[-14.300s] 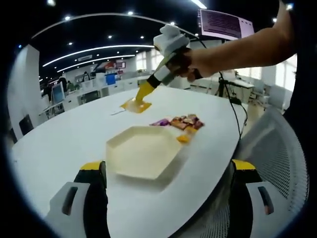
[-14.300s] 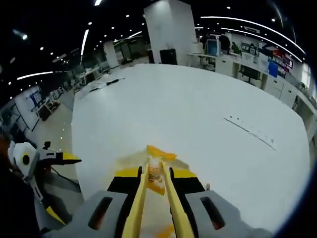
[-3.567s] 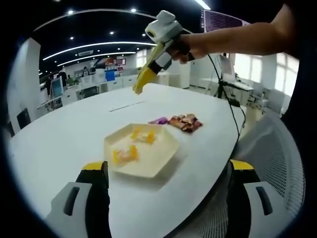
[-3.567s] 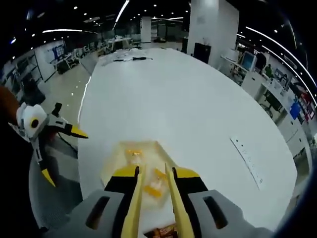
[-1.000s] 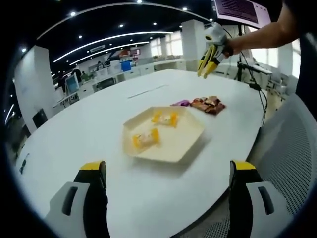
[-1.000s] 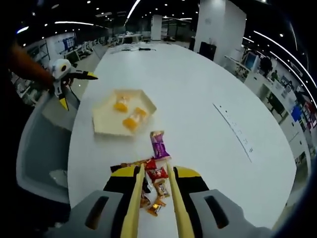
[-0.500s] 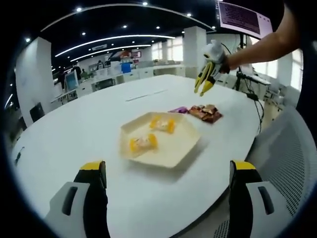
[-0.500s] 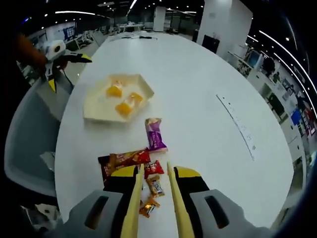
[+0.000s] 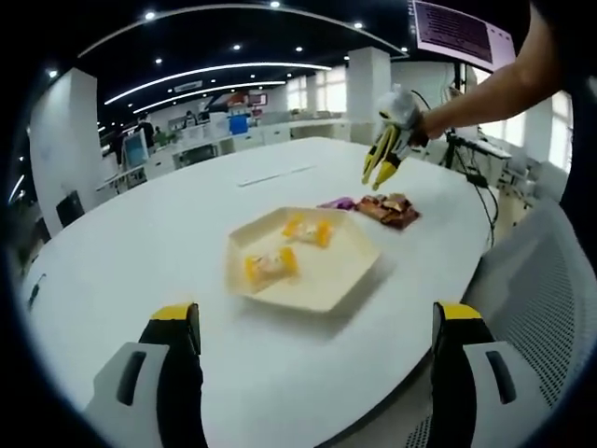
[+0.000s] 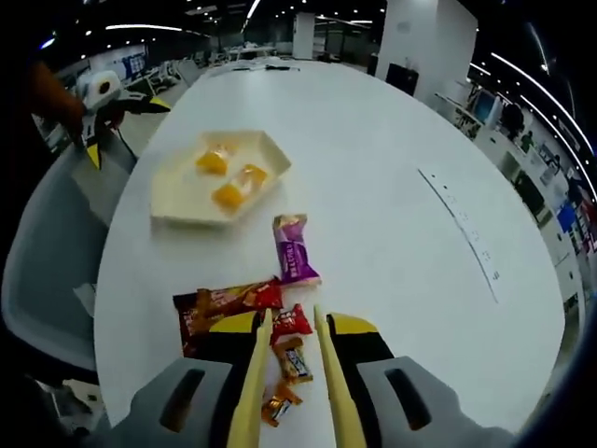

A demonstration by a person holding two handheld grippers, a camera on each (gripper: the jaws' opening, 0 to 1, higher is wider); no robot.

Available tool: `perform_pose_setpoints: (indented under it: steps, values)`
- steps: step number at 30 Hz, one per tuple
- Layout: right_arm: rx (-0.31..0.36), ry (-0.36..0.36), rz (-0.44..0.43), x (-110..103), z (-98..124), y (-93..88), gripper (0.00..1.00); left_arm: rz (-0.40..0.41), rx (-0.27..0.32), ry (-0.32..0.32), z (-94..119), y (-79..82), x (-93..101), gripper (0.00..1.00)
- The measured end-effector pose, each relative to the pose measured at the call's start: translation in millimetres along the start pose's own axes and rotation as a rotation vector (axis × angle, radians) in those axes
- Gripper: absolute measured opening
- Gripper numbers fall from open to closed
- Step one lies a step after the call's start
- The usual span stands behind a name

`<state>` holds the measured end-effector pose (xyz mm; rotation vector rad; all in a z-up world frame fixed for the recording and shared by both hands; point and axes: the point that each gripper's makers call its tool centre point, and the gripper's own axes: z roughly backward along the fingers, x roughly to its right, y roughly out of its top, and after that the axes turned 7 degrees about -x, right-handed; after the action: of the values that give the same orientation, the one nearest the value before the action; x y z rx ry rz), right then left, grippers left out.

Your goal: Place the target food into the container with the food tongs after gripping and lifting it, then release it inside without dropping or visibly crushing the food.

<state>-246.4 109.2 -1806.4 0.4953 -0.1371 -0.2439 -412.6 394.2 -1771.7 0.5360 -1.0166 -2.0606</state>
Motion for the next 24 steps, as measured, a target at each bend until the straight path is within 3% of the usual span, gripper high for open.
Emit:
perform_pose_setpoints:
  steps: [14,15,17,18,24]
  values:
    - [-0.001,0.047,0.014,-6.8,-16.8,-3.5,0.28,-0.002,-0.032,-0.008,-2.2,-5.9,1.6,1.00]
    - [-0.010,0.047,0.026,-8.0,-19.1,-4.5,0.28,-0.002,-0.030,-0.007,-2.2,-5.8,1.1,1.00]
    - [-0.095,0.034,0.090,-8.4,-22.9,-17.9,0.28,0.001,-0.027,-0.002,-2.0,-5.6,-0.2,1.00]
    - [-0.071,0.038,0.074,-9.5,-26.1,-15.5,0.28,0.003,-0.022,-0.003,-1.5,-4.6,-0.1,1.00]
    - [-0.088,0.023,0.021,-5.7,-26.2,-17.1,0.24,0.002,-0.020,-0.001,-1.1,-3.7,0.2,1.00]
